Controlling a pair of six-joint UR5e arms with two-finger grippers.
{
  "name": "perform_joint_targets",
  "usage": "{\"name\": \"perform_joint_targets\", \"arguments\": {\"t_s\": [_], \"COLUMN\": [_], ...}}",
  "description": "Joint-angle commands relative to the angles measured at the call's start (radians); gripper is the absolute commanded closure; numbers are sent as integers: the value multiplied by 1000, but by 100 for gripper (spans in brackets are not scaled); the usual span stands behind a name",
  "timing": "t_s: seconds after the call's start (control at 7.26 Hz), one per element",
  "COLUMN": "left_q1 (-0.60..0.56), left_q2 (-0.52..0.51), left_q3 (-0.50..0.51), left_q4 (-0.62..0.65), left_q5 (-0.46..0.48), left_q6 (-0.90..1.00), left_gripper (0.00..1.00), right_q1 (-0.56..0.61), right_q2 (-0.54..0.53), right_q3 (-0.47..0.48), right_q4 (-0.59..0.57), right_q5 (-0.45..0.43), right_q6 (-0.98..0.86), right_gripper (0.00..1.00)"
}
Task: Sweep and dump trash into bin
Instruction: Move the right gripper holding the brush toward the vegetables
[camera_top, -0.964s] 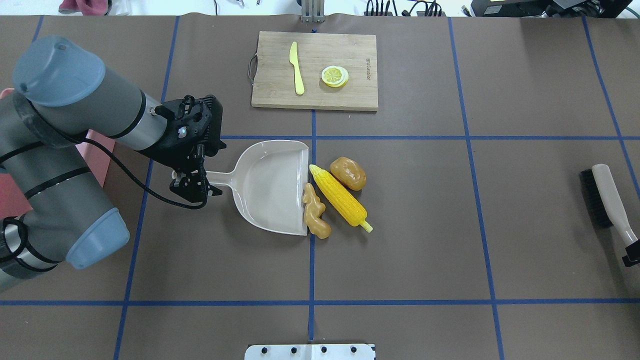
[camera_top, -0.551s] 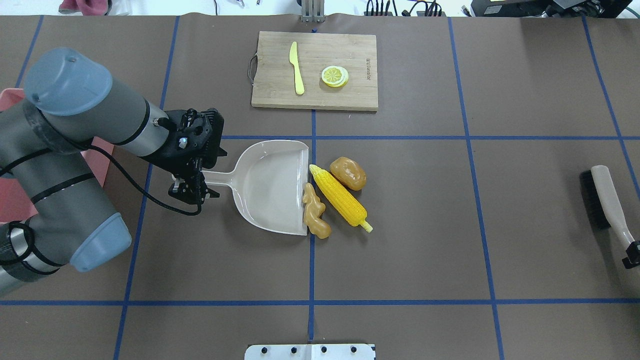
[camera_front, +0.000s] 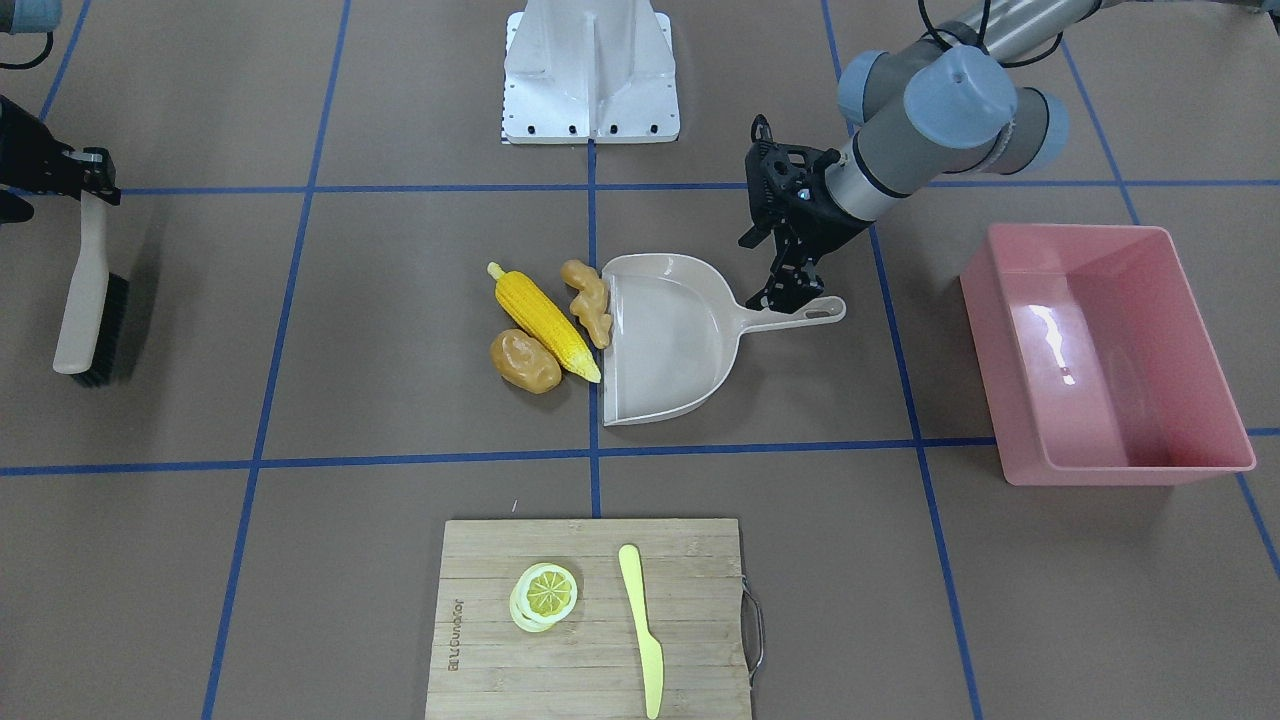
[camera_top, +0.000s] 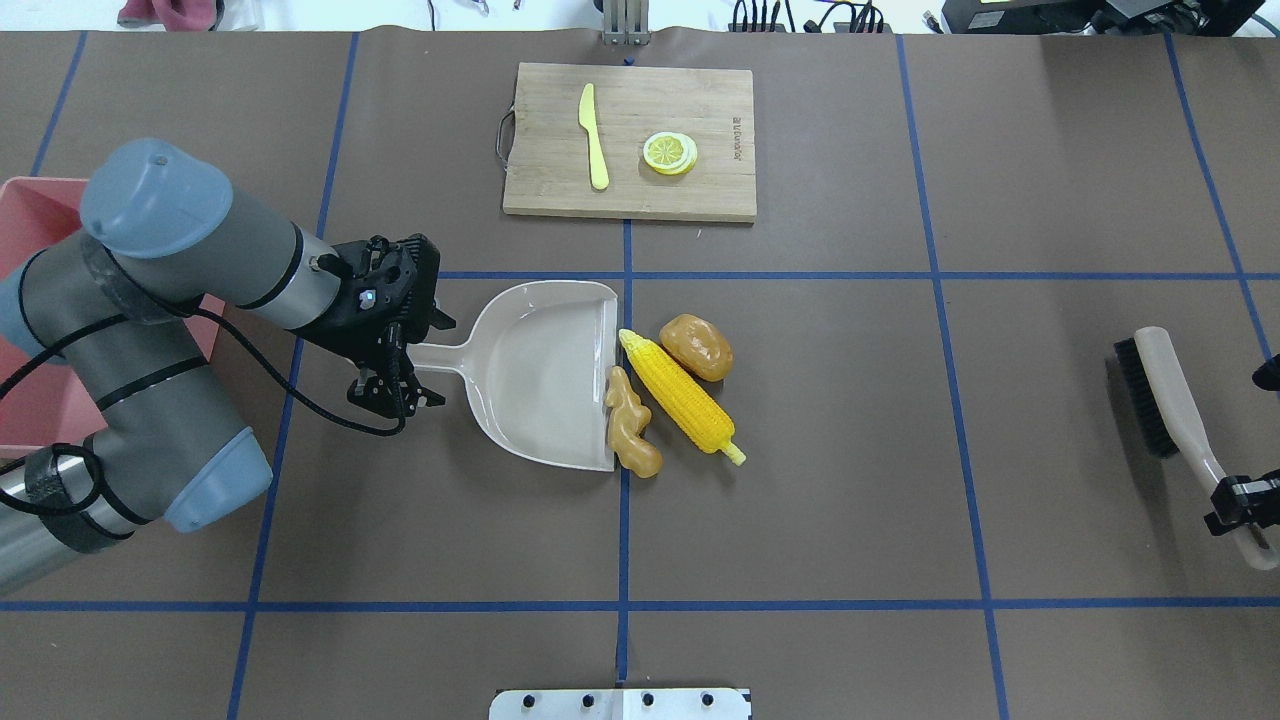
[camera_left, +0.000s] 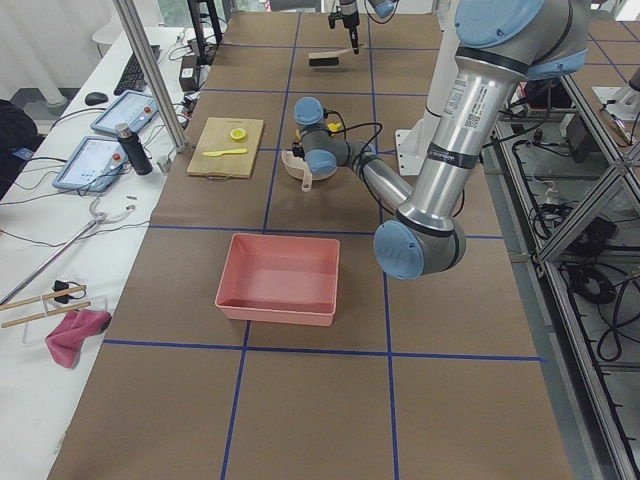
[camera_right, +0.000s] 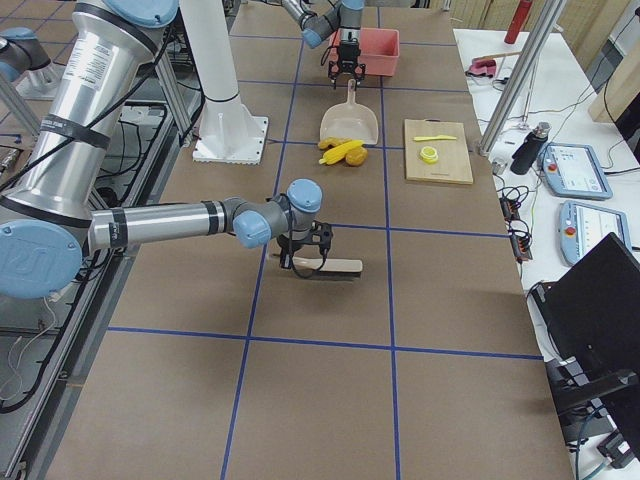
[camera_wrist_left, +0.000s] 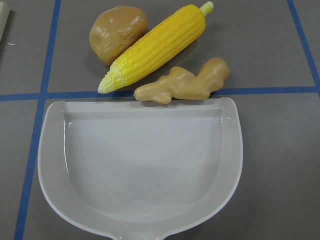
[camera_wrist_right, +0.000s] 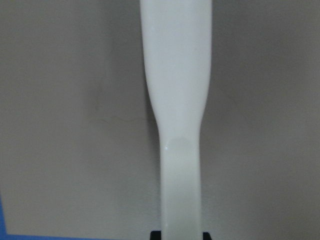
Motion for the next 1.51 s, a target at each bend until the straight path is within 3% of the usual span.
{"name": "perform_joint_targets", "arguments": {"t_s": [0.0,0.41,0.83,1.1,1.38], "left_q1": [0,0,3,3,3], "left_q2": [-1,-13,-19,-19,-19], "left_q3": [81,162,225,224,224], "left_q4": [-90,-163,-221,-223,-226], "left_q5": [-2,-2,-2,-5,-5], "left_q6": [-18,-14,-14,-17,-17], "left_gripper": [15,18,19,20,20], "right_q1": [-9,-90,-254,-359,-407], "right_q2": [176,331,541,592,634], "right_q3": [55,49,2,1,-15], "right_q4": [-274,-301,-301,-294,-289], "right_q5": [-23,-16,-37,-143,-166], "right_q6": [0,18,262,336,367], "right_gripper": [100,100,100,100,100]}}
